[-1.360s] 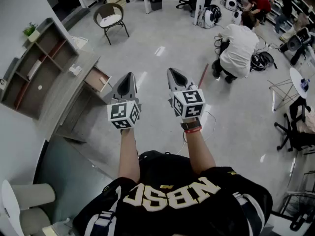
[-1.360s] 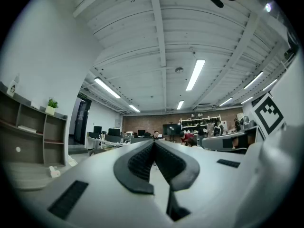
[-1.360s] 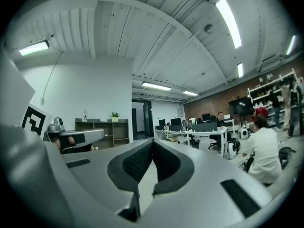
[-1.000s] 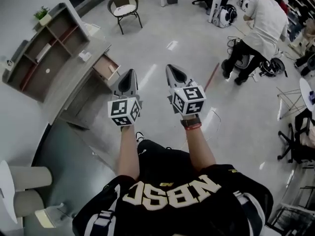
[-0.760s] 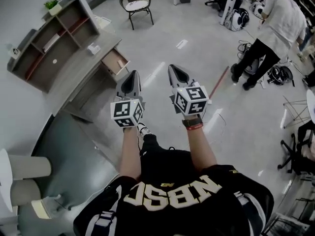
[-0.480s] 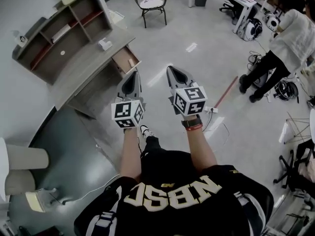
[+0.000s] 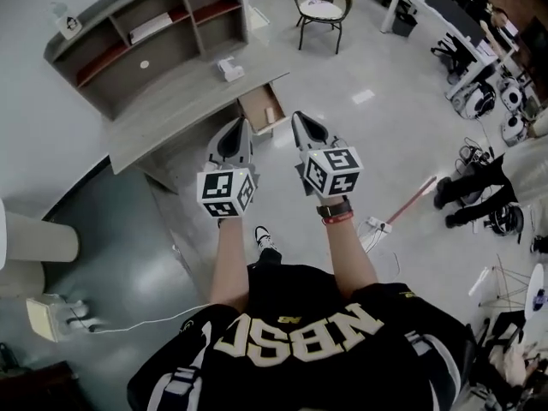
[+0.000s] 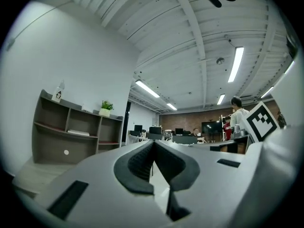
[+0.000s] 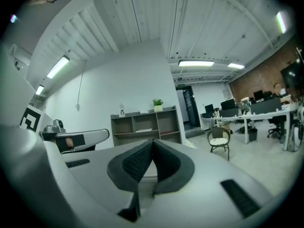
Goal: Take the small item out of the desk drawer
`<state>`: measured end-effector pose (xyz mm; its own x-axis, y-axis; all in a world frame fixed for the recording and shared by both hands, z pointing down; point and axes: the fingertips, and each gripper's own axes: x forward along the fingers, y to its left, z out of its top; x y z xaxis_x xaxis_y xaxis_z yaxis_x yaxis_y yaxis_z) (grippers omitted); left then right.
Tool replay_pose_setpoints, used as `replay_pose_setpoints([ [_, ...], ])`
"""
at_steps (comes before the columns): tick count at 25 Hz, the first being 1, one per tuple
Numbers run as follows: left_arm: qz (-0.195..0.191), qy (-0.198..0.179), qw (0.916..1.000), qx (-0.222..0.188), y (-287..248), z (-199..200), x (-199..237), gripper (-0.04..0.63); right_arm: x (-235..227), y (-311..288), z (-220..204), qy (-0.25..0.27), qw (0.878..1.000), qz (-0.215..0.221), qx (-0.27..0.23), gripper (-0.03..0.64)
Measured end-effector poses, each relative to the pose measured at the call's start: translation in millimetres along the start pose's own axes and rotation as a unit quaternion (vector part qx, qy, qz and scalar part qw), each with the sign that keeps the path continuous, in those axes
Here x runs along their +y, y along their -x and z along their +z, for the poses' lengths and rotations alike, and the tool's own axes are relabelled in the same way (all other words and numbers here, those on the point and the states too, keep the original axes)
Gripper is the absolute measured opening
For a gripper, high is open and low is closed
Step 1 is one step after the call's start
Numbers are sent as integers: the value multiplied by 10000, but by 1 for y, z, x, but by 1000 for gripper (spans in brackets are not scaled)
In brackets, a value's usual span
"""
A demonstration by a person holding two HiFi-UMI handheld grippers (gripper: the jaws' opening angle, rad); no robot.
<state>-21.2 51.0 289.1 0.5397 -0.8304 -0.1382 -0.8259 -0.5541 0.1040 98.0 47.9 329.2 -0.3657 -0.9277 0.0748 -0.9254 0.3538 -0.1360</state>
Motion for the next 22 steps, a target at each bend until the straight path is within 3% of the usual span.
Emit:
replay_pose_setpoints([
  [4,212,3,9997,-125,-25,7,62,14,20,-69,5,151,9995,266,58,8],
  [9,381,-67,9990,-202,-41,9,121,14,36,-126,8,370,9990,234,-111,8],
  [22,1132,-4,9936,20,-35,-14,231,14,98,-231,-25,423,9930,1049,326,9],
])
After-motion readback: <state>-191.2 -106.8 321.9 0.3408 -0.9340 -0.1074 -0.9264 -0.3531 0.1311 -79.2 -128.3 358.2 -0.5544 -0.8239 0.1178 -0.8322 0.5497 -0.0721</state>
